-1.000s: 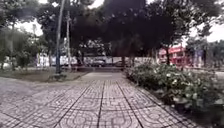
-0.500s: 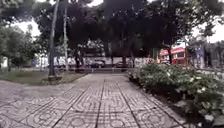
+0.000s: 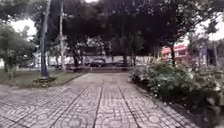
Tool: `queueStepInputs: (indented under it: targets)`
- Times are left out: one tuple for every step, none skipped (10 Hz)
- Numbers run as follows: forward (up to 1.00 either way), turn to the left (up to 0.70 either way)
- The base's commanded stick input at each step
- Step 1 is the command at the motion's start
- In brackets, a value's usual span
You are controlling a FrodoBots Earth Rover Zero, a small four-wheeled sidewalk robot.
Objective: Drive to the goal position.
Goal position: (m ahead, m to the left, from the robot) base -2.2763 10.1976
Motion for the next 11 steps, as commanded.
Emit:
queueStepInputs:
  targets:
    - [1.0, 0.0]
    - [1.0, 0.0]
    - [1.0, 0.2]
    - [1.0, 0.07]
    - [1.0, 0.0]
    - [1.0, 0.0]
    - [1.0, 0.0]
    - [1.0, 0.0]
    - [1.0, 0.0]
    - [1.0, 0.0]
    - [1.0, 0.0]
